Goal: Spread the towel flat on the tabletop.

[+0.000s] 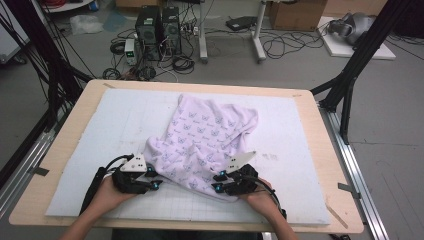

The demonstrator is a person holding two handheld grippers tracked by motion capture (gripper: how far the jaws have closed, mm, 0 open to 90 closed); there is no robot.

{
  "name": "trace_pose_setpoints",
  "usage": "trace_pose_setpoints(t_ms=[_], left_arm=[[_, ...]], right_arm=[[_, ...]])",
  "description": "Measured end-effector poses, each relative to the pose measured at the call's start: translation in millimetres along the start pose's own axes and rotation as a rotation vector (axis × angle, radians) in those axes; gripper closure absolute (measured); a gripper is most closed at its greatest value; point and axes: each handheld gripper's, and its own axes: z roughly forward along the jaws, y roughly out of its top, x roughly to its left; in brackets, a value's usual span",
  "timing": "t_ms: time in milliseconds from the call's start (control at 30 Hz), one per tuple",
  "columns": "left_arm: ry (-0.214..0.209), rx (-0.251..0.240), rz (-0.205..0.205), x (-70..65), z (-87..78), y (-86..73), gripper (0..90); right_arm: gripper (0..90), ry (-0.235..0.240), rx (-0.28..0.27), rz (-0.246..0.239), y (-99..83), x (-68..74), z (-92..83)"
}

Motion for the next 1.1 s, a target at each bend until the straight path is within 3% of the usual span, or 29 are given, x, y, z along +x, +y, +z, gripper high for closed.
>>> trace_pose_setpoints(t_ms=[67,167,233,500,667,867,933,1000,1100], left_arm=[[0.023,0.01,-0.005,-0.3,1.5,2.8,81.3],[0.029,0.011,0.006,-3.3,0.4,3.7,84.4],[0.024,0.003,0.008,-4.2,-3.7,3.3,85.0],[0.001,-0.067,-0.014,-8.1,-37.2,10.6,85.4],[0.003,-0.121,0.005,-17.4,-65.4,20.9,85.5],[0.011,-0.13,0.04,-30.2,-94.1,24.9,85.5],[-0.03,-0.158,0.021,-31.1,-104.4,24.9,85.5],[-0.031,-0.188,0.014,-31.5,-112.5,25.9,85.0],[-0.024,-0.184,0.001,-27.6,-109.4,24.9,75.7]], right_arm=[[76.3,0.011,-0.002,0.005,-0.6,-0.2,-0.3],[85.8,-0.003,0.004,-0.021,0.6,2.9,-1.8],[87.0,-0.006,0.0,-0.037,1.5,4.5,-4.0],[87.4,-0.034,-0.051,-0.047,9.2,9.6,-27.6],[87.5,-0.048,-0.112,-0.057,17.3,19.5,-49.7],[87.5,-0.023,-0.142,-0.086,22.2,42.5,-65.6],[87.5,0.01,-0.151,-0.087,21.3,53.5,-66.9],[87.4,0.049,-0.159,-0.076,20.5,60.5,-66.8],[77.6,0.027,-0.168,-0.065,19.7,60.4,-66.5]])
